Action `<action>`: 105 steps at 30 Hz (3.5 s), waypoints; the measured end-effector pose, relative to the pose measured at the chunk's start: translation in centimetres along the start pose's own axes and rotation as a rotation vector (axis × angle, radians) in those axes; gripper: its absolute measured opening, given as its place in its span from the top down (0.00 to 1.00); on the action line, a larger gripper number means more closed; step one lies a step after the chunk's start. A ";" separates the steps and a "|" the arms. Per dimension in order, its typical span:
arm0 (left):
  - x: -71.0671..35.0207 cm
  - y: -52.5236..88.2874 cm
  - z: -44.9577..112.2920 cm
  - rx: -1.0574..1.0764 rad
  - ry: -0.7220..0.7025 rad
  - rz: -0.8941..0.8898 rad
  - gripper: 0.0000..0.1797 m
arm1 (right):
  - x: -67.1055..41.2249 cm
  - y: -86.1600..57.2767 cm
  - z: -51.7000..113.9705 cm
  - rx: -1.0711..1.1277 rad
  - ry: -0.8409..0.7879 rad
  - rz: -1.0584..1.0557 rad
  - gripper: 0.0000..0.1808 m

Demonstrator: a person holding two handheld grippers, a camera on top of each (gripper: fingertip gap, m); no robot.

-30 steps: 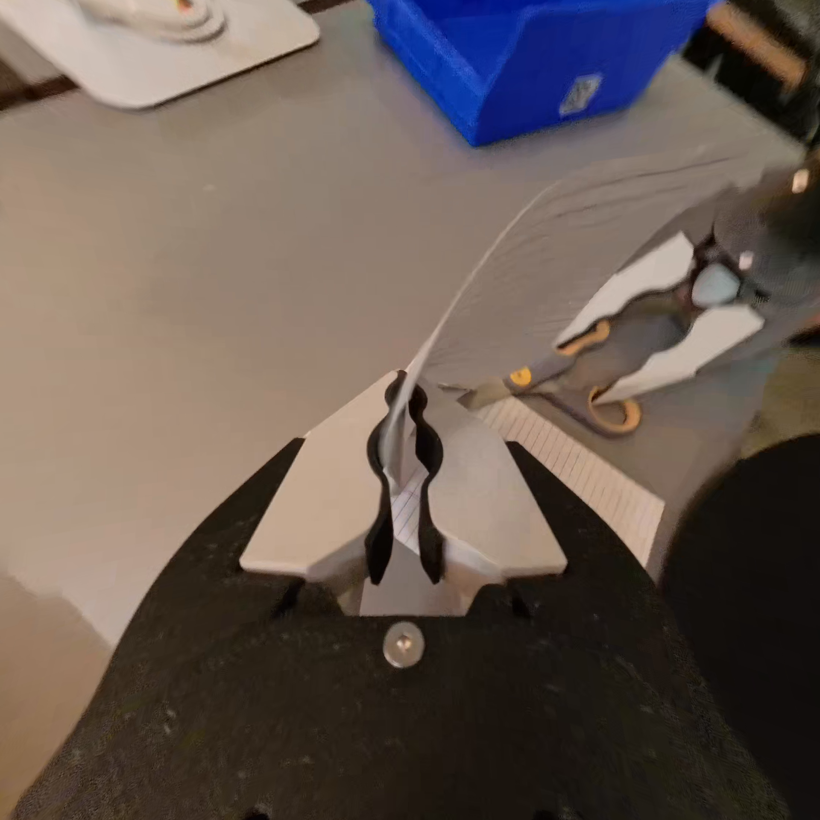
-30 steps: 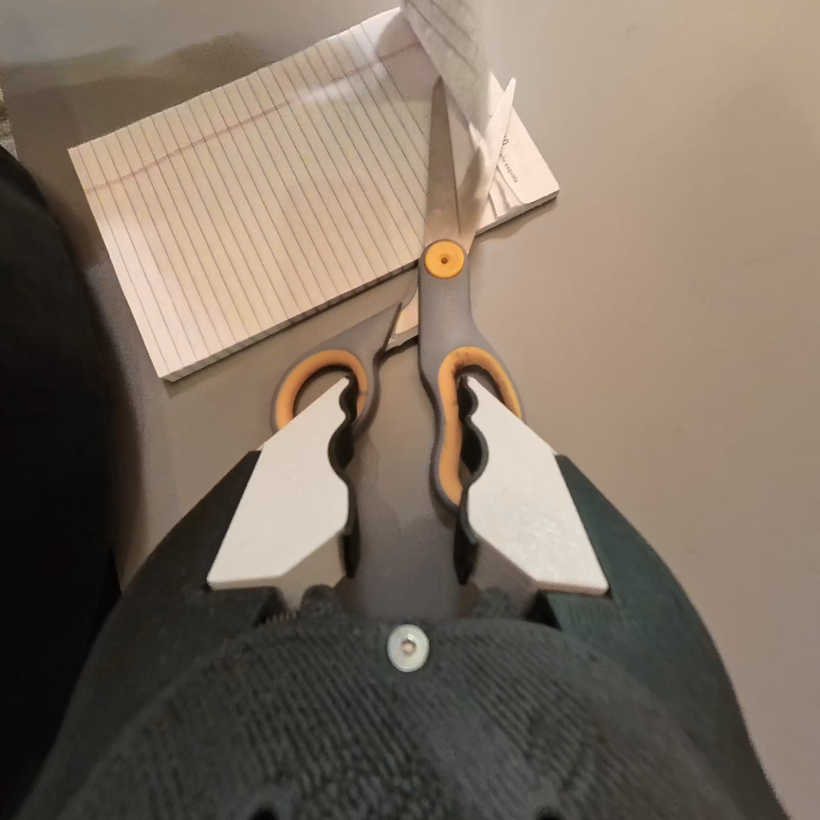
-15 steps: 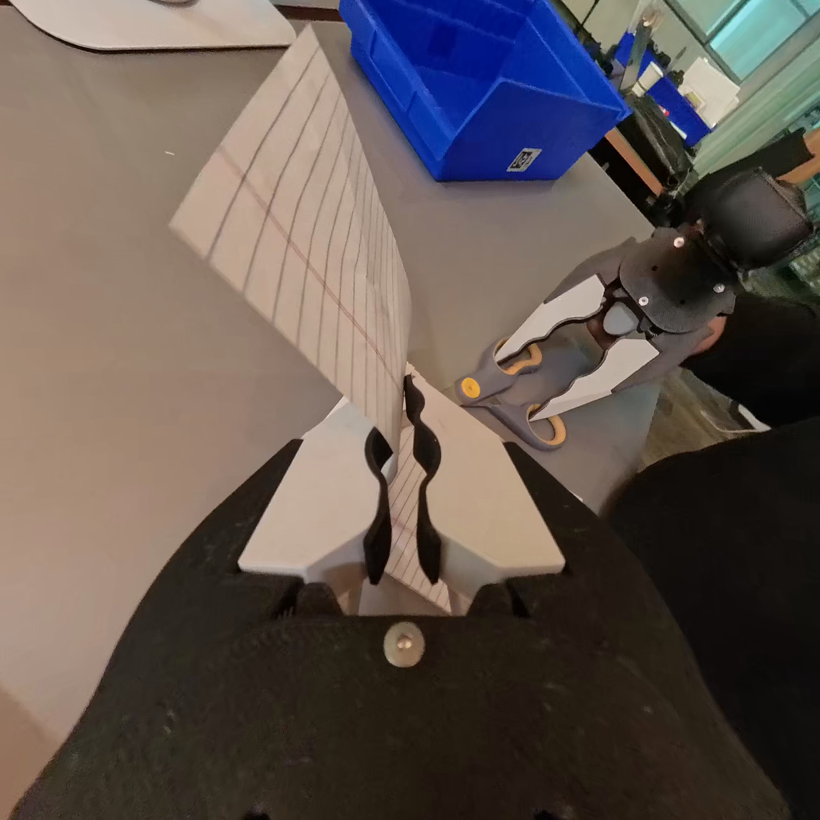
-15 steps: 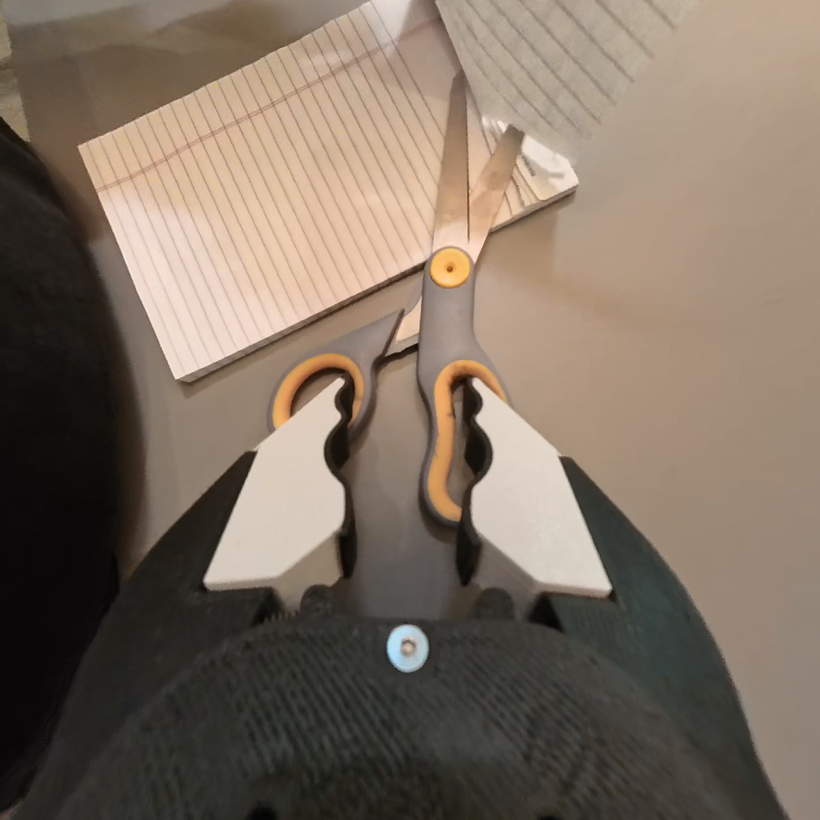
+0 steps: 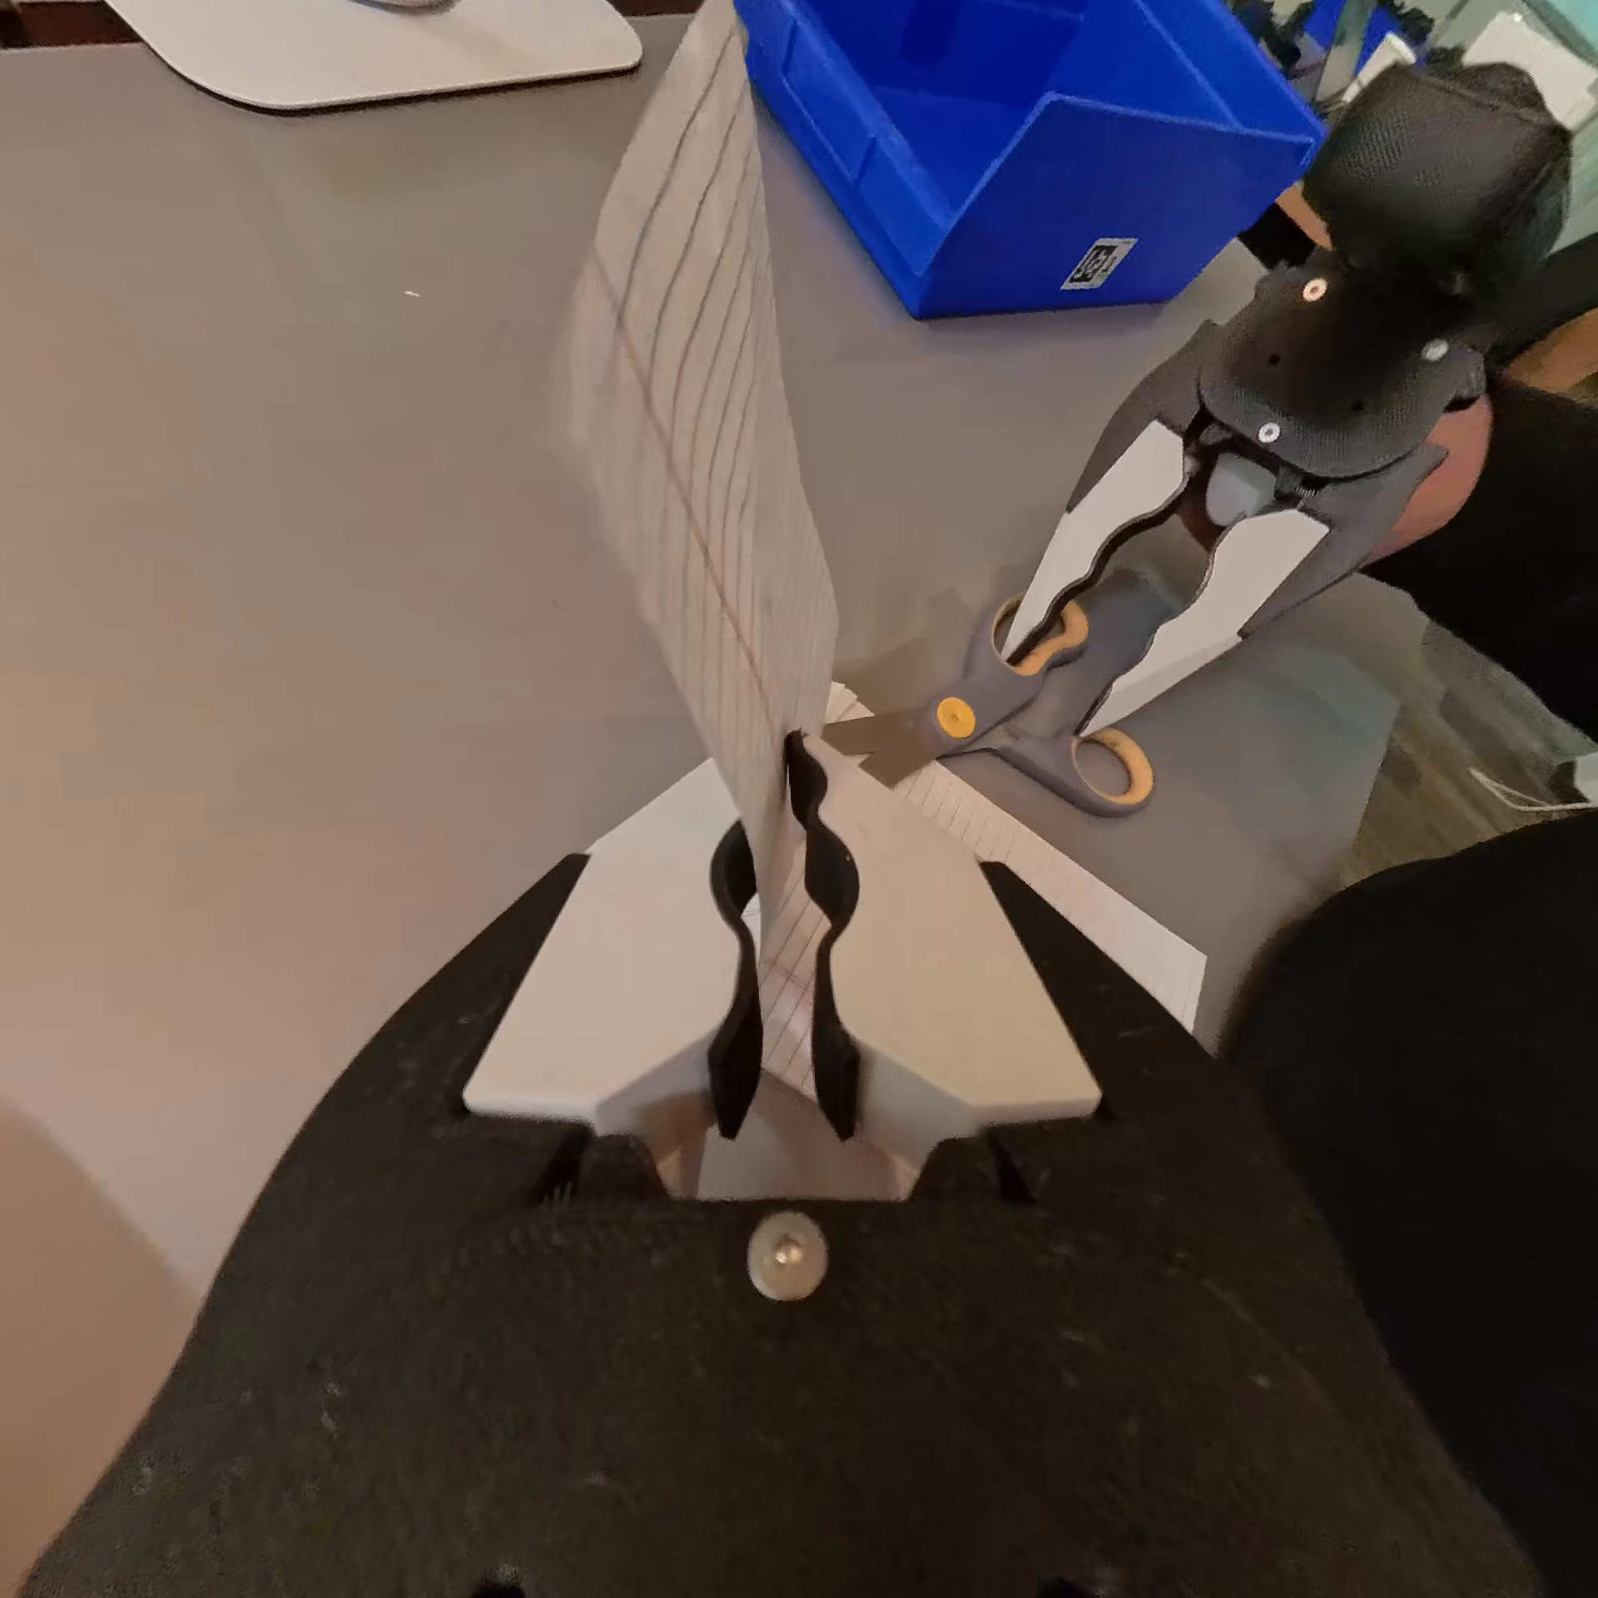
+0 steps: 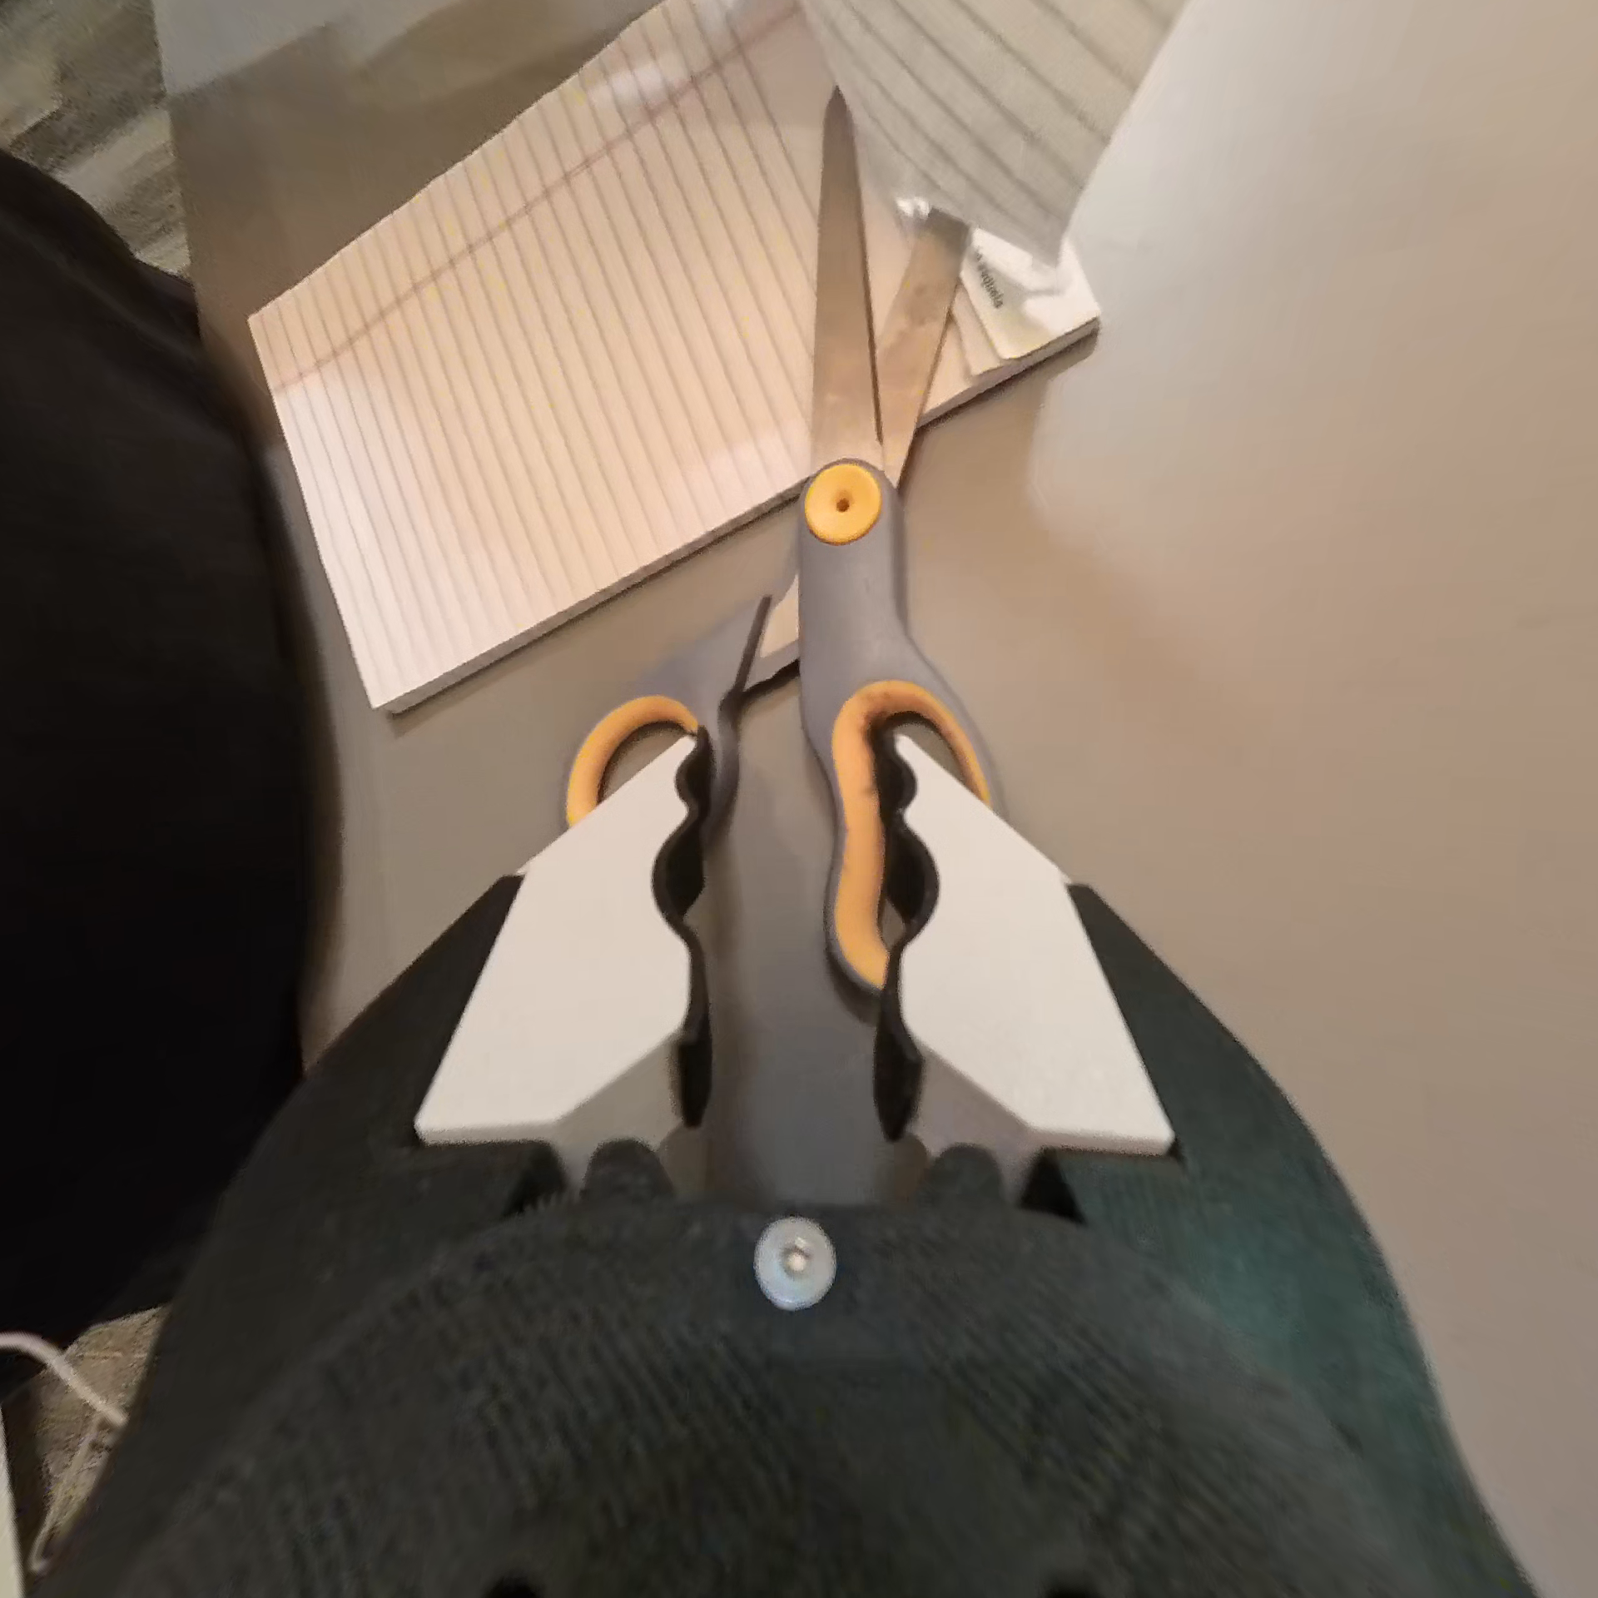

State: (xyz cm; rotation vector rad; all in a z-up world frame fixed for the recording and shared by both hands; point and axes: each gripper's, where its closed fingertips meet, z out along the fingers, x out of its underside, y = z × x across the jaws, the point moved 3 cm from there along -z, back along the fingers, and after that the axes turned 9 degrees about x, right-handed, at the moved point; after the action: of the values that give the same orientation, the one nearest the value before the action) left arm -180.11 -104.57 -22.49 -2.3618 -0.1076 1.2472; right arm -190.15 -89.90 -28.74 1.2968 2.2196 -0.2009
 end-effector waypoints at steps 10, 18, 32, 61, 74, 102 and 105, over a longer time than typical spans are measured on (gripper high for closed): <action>-0.1 -0.2 0.6 0.031 -0.025 -0.014 1.00 | -0.8 0.4 0.4 0.085 -0.025 -0.007 0.80; -0.5 0.3 0.7 0.038 -0.024 -0.008 1.00 | -0.6 0.2 0.6 -0.015 -0.058 0.048 0.83; -1.1 0.1 1.8 0.068 -0.023 0.002 1.00 | -0.2 1.3 1.1 0.282 -0.081 -0.073 0.73; -1.8 1.0 1.2 -0.001 -0.078 0.027 1.00 | 0.1 0.3 0.8 0.210 -0.115 -0.145 0.84; -1.0 -0.2 0.9 0.097 -0.062 0.029 1.00 | 0.1 0.8 0.7 0.236 -0.151 -0.029 0.76; 6.6 -2.0 -3.0 -0.109 0.137 0.088 0.85 | 0.0 1.8 1.1 0.471 -0.162 0.256 0.83; 7.5 -2.0 -3.3 -0.168 0.109 0.018 0.79 | -0.2 2.4 1.2 0.481 -0.153 0.301 0.83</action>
State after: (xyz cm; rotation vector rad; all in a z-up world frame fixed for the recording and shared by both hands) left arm -172.81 -101.87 -25.73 -2.5746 -0.1615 1.1546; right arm -187.59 -89.21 -29.30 1.7797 1.8790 -0.7251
